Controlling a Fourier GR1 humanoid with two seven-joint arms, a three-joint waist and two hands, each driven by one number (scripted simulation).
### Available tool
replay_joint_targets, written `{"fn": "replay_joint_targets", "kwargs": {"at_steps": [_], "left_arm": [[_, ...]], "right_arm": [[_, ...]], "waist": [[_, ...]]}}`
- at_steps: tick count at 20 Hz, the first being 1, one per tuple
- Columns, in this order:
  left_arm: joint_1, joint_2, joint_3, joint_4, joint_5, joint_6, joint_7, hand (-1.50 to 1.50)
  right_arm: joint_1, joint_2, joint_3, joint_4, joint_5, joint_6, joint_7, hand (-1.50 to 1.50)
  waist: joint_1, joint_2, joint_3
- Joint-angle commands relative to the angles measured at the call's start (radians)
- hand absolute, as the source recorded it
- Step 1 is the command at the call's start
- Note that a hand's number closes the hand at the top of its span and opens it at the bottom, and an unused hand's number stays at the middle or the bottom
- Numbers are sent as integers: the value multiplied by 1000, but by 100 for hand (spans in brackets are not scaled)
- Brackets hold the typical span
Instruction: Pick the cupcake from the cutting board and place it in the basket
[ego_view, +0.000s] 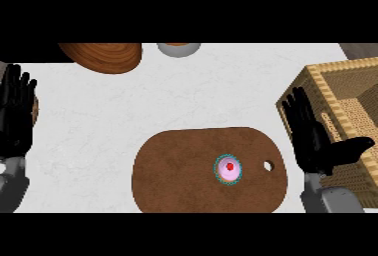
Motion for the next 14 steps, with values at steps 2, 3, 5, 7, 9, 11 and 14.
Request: {"fn": "replay_joint_targets", "kwargs": {"at_steps": [2, 3, 5, 7, 9, 11, 14], "left_arm": [[4, 35, -32, 31, -32, -56, 84, 0], [-6, 25, -93, 32, -65, -44, 127, 0], [-3, 47, -148, 88, -97, -66, 185, 0], [36, 13, -187, 99, -80, -94, 198, 0], [24, -1, -212, 109, -81, -113, 215, 0], [9, -25, -243, 108, -105, -96, 236, 0], [-2, 2, -224, 106, -94, -123, 258, 0]], "right_arm": [[118, 44, -24, -70, -35, 58, -178, 150], [100, 24, -85, -44, -75, 91, -218, 150], [127, 62, -94, -106, -100, 118, -328, 150], [23, -22, -36, -213, 104, 125, -502, 150], [34, 170, 63, -250, 62, 112, -611, 150], [101, 183, 147, -235, 272, -96, -676, -150], [175, 186, 247, -275, 336, -393, -642, -150]], "waist": [[-3, 10, 0], [-9, 11, 1], [-37, 11, 3], [-56, -4, 0], [-27, 5, 2], [-26, 6, -2], [-16, 4, -3]]}}
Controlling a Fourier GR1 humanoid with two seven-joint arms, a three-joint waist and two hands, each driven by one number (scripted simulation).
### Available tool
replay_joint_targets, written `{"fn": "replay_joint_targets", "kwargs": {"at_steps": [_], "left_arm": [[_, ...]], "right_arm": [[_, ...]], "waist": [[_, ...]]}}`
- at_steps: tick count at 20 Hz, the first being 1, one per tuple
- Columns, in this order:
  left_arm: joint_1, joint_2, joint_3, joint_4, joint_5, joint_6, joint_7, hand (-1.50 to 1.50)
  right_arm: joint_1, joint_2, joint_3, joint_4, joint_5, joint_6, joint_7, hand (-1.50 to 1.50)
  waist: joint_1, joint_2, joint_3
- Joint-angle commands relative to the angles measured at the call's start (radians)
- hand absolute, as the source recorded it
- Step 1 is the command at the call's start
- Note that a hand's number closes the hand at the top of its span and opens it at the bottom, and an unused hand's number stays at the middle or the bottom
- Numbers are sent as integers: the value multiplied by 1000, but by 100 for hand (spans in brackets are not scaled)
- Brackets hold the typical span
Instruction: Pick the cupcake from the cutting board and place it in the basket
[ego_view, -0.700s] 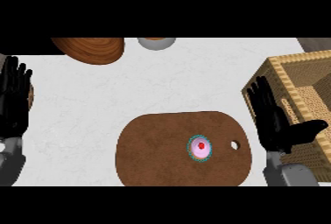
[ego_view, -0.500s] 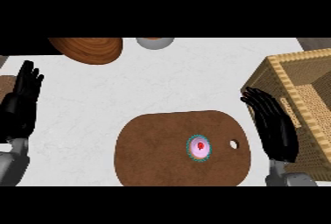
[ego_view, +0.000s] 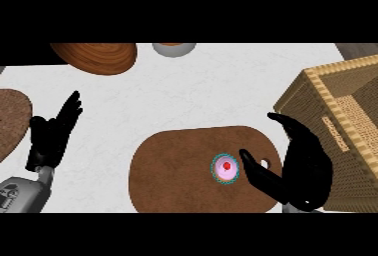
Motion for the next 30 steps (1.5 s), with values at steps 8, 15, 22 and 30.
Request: {"fn": "replay_joint_targets", "kwargs": {"at_steps": [8, 15, 22, 30], "left_arm": [[-20, 26, 5, 8, -7, -11, 60, 0], [-19, -8, -19, -1, -35, 16, 45, 0], [-56, -36, -40, -19, -54, 26, 93, 0], [-78, -55, -11, -4, -60, -9, 104, 0]], "right_arm": [[329, -209, 57, -54, 518, -312, 380, -150], [516, -459, 147, -269, 635, -10, 684, -150], [610, -550, 239, -744, 755, 211, 1097, -150], [466, -475, 298, -835, 856, 246, 1375, -150]], "waist": [[-36, -3, -15], [-9, 5, -15], [12, 5, -7], [18, 5, -2]]}}
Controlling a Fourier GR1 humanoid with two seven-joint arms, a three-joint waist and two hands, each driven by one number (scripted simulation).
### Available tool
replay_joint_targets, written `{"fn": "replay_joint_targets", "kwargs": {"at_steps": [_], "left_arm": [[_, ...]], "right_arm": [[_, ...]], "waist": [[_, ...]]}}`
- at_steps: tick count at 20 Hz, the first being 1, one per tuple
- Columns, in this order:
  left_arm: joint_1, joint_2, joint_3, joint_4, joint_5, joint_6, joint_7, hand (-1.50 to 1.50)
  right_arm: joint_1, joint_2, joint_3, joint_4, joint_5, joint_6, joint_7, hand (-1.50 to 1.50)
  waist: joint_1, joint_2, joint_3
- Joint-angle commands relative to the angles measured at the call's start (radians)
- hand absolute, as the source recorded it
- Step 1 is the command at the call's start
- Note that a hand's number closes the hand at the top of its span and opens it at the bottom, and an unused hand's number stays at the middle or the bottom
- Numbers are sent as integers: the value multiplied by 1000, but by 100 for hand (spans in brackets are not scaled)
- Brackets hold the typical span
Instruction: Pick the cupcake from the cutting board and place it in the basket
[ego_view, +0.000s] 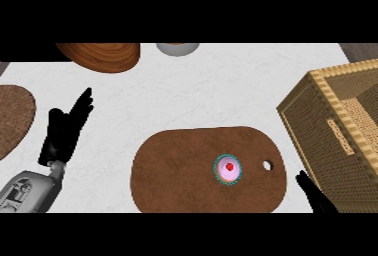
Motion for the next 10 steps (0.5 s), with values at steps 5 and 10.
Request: {"fn": "replay_joint_targets", "kwargs": {"at_steps": [5, 10], "left_arm": [[-4, 13, 56, 27, 13, -61, -13, 0], [-52, -5, 76, 74, -11, -71, 8, 0]], "right_arm": [[-123, 44, 42, -145, 199, 36, 242, -150], [-155, 84, 113, -33, 255, -23, 225, -150]], "waist": [[3, -1, 2], [-1, -1, 3]]}}
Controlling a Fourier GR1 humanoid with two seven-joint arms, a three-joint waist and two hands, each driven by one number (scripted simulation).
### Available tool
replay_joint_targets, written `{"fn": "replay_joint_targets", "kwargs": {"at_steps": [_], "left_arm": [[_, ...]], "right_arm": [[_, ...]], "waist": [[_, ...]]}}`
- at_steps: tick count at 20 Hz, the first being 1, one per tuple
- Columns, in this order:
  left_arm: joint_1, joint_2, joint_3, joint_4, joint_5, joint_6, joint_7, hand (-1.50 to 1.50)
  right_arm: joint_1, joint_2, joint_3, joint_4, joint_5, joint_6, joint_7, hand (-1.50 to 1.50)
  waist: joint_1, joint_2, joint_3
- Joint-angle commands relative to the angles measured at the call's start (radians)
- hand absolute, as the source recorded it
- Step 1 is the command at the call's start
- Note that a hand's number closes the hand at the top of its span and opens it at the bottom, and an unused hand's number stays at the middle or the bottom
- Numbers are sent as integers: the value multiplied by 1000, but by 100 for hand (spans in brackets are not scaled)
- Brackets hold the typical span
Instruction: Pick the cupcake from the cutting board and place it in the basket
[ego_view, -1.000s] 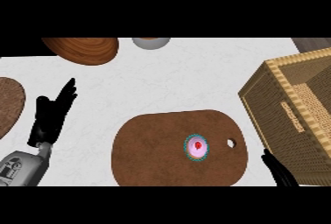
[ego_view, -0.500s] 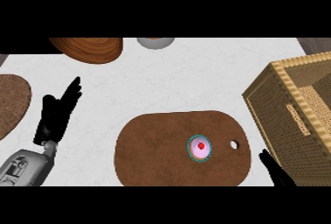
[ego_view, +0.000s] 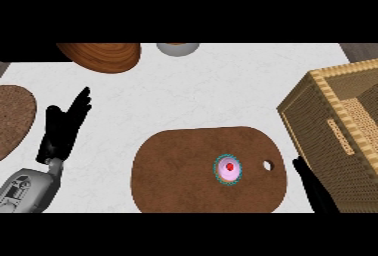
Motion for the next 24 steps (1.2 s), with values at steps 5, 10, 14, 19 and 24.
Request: {"fn": "replay_joint_targets", "kwargs": {"at_steps": [5, 10, 14, 19, 24], "left_arm": [[4, 2, 83, 13, -12, -91, -14, 0], [-2, -50, 81, -7, -66, -71, 27, 0], [6, -112, 80, -22, -147, -48, 49, 0], [2, -109, 135, -51, -141, -105, 61, 0], [64, -132, 139, -97, -179, -129, 62, 0]], "right_arm": [[-115, 80, 4, 48, 93, 44, 34, -150], [-207, 241, 100, 184, 238, 30, 84, -150], [-202, 245, 54, 199, 222, 67, 55, -150], [-254, 268, -18, 239, 179, 104, 21, -150], [-254, 333, -8, 373, 212, 13, -61, -150]], "waist": [[10, 3, 2], [13, 3, 2], [10, 3, 2], [11, 3, 2], [13, 2, 2]]}}
